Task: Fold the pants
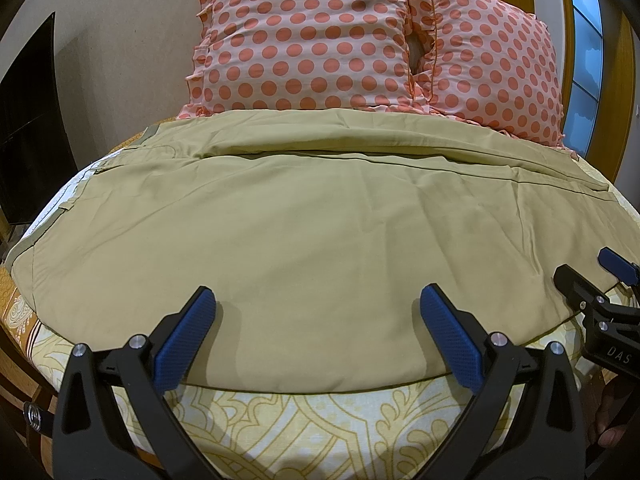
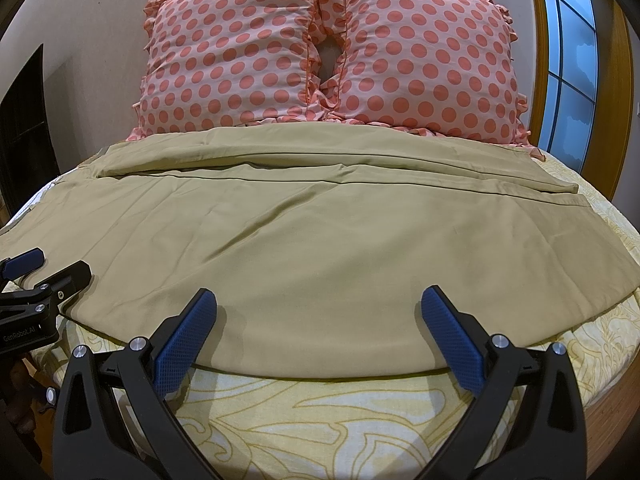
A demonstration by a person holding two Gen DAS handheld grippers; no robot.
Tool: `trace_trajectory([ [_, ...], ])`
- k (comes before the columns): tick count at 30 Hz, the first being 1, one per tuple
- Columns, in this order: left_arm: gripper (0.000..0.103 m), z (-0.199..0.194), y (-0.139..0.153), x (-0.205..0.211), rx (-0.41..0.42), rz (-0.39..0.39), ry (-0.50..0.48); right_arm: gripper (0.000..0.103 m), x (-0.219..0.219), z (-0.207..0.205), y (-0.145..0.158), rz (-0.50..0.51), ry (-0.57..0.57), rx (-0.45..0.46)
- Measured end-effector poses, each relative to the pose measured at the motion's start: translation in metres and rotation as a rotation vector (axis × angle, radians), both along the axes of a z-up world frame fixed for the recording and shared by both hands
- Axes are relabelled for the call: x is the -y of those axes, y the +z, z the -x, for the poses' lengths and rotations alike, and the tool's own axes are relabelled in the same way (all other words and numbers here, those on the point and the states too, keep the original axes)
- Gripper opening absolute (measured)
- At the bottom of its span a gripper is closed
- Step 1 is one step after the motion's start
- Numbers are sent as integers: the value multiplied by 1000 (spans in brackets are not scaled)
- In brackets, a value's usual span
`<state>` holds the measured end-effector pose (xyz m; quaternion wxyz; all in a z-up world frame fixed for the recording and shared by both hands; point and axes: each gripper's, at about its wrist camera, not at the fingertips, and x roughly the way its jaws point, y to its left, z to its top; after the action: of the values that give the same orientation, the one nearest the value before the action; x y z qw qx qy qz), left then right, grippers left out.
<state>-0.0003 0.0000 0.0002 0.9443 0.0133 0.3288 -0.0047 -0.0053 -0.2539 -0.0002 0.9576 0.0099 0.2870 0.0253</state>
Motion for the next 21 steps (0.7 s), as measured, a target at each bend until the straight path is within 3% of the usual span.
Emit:
trace_trajectory([
  [21, 101, 0, 0, 0, 3, 0, 0, 102, 0, 0, -2, 0, -1, 3],
])
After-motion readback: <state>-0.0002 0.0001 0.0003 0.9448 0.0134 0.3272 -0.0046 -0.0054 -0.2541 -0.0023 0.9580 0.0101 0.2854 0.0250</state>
